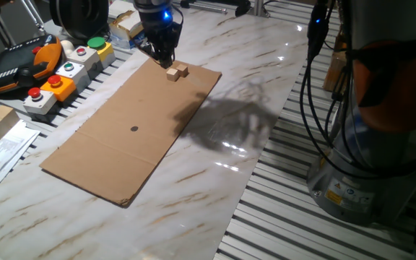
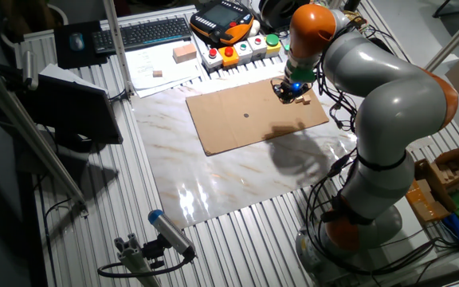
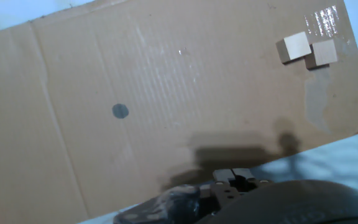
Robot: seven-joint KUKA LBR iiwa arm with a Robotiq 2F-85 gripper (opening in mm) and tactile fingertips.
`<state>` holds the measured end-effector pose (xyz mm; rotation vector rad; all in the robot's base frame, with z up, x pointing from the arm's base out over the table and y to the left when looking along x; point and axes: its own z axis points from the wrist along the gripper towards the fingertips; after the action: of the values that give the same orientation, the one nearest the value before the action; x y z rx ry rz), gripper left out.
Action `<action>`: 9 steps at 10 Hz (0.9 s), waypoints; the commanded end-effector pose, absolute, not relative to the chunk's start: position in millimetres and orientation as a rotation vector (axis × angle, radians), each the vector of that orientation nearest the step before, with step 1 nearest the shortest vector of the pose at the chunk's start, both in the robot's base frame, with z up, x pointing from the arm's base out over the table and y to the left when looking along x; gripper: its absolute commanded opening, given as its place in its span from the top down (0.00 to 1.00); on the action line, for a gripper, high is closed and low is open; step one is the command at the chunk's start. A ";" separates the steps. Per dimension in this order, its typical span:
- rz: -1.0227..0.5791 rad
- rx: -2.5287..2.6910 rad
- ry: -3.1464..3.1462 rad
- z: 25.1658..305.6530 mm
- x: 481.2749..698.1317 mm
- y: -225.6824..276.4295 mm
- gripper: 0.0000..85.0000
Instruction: Use the gripper to push the small block from left to right
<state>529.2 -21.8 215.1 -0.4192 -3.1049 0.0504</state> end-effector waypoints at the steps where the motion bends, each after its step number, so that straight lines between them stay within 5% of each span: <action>1: 0.053 -0.430 -3.100 213.6 529.3 -24.2 0.99; 9: 0.082 -0.669 -3.044 189.7 530.1 -61.0 0.99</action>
<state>530.1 -60.2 190.3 -0.6673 -3.0435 0.0842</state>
